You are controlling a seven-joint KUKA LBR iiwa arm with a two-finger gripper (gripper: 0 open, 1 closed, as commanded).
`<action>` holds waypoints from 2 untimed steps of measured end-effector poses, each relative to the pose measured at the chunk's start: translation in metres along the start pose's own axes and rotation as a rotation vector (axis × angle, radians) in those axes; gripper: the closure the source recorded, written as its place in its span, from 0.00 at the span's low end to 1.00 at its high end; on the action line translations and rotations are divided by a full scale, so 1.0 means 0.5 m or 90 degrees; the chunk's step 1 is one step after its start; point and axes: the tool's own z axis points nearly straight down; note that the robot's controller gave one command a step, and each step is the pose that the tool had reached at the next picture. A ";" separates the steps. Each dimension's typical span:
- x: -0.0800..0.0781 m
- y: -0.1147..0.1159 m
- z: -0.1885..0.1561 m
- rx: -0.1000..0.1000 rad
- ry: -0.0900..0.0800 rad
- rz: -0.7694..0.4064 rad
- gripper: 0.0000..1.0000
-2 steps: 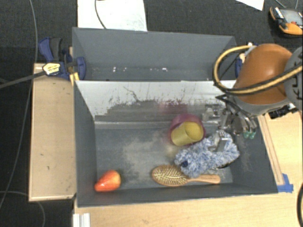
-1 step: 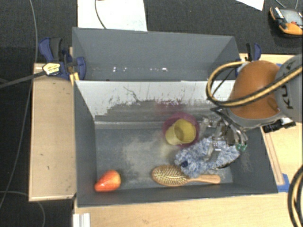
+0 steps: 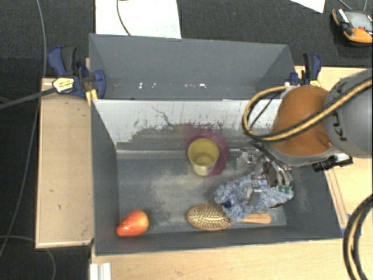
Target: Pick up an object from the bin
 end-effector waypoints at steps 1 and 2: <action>-0.003 -0.031 0.003 0.000 -0.001 0.022 0.00; 0.003 -0.028 -0.022 0.000 -0.004 0.017 0.00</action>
Offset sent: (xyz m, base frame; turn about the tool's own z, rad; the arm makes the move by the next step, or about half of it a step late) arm -0.0036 -0.0135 0.0106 0.0246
